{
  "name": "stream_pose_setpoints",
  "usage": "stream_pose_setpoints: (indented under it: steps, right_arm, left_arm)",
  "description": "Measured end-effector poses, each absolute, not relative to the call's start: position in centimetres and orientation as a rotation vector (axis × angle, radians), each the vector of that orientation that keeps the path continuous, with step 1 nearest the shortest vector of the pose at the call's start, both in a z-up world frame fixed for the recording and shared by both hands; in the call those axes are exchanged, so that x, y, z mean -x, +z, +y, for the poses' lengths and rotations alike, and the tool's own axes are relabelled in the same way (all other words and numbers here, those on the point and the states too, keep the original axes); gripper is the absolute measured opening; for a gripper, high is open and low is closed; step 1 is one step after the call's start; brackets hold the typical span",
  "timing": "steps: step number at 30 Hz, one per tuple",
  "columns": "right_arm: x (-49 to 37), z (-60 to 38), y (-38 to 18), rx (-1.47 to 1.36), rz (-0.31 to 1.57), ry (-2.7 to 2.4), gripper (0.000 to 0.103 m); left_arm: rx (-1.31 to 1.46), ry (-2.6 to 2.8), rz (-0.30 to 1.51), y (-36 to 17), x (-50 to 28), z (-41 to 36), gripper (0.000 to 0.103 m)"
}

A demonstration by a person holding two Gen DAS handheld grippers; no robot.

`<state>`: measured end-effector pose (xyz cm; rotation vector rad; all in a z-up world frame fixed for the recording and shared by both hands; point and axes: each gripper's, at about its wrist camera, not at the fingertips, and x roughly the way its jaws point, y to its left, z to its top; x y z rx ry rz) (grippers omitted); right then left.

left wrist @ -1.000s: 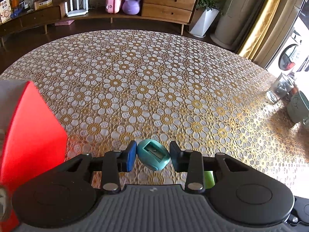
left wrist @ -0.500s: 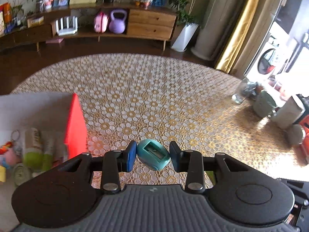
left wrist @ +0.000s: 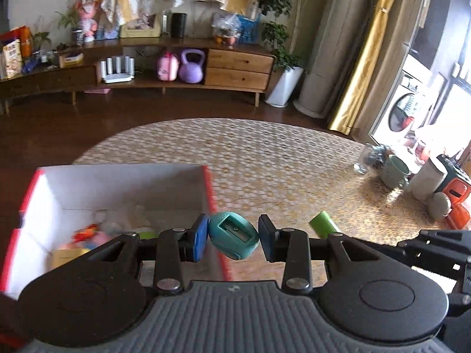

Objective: Organize rigid objects
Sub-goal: 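Lift and carry the teal sharpener and green glue stick over the box with both tools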

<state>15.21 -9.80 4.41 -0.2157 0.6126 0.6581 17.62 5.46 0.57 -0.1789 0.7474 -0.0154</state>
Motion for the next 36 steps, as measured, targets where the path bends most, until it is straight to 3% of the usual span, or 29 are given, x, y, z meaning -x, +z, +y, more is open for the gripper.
stream_pose_setpoints:
  steps: [17, 36]
  right_arm:
    - [-15.7, -0.5, 3.9, 0.216, 0.653, 0.735, 0.015]
    - [-25.7, 5.5, -3.9, 0.244, 0.83, 0.664, 0.015]
  left_arm:
    - [0.144, 0.087, 0.784, 0.2, -14.0, 17.5, 0.036]
    - [0.111, 0.117, 0.945, -7.3, -23.2, 21.6, 0.036]
